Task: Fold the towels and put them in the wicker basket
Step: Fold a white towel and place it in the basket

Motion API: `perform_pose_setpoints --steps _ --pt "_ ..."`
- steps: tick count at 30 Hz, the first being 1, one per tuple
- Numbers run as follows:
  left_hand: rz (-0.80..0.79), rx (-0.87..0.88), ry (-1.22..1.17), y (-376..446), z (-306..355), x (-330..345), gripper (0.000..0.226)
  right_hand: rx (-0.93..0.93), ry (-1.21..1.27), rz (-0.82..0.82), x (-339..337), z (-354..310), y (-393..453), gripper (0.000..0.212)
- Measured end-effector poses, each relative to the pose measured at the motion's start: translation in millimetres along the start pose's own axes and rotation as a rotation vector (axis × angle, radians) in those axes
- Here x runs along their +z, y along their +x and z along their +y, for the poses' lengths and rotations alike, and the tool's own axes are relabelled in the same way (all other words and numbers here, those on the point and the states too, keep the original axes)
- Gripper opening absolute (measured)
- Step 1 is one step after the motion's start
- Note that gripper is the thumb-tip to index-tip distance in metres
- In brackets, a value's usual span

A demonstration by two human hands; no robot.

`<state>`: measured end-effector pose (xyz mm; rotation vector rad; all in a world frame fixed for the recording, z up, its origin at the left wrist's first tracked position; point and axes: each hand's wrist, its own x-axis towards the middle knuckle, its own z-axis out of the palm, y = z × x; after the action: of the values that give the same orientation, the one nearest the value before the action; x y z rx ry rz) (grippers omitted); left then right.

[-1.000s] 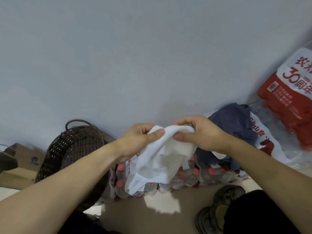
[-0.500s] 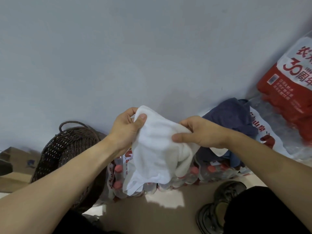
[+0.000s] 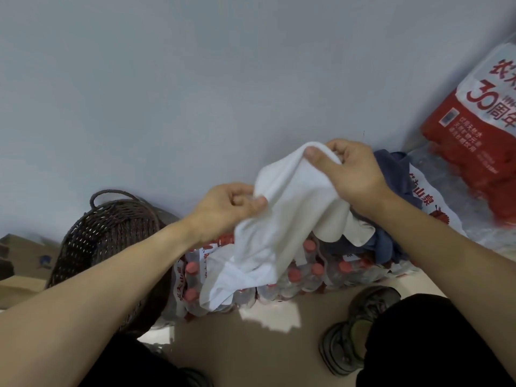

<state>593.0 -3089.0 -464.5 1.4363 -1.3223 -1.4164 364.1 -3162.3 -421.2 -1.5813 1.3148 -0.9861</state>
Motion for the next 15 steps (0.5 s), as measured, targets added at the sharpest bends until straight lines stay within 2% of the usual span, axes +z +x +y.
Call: perform_pose_setpoints --steps 3,5,7,9,11,14,15 --pt "-0.303 -0.082 0.295 -4 -30 21 0.018 0.020 0.106 0.116 -2 -4 3 0.021" --pt "-0.380 -0.179 0.513 -4 -58 30 0.044 0.010 0.076 0.191 -6 -2 6 0.020" --pt "-0.363 -0.302 0.719 -3 -81 26 0.073 0.013 0.007 0.235 -11 6 10 0.018" --pt "-0.254 -0.391 0.800 -2 -99 15 0.083 0.043 -0.072 0.250 -16 17 14 0.020" --pt "-0.170 -0.448 0.882 -1 -117 3 0.084 0.085 -0.137 0.234 -20 30 17 0.023" --pt "-0.247 -0.500 1.122 -3 -137 -1 0.068 0.109 -0.220 0.160 -19 44 15 0.020" --pt "-0.249 -0.513 1.127 -4 -140 0 0.061 0.110 -0.260 0.127 -18 47 15 0.019"
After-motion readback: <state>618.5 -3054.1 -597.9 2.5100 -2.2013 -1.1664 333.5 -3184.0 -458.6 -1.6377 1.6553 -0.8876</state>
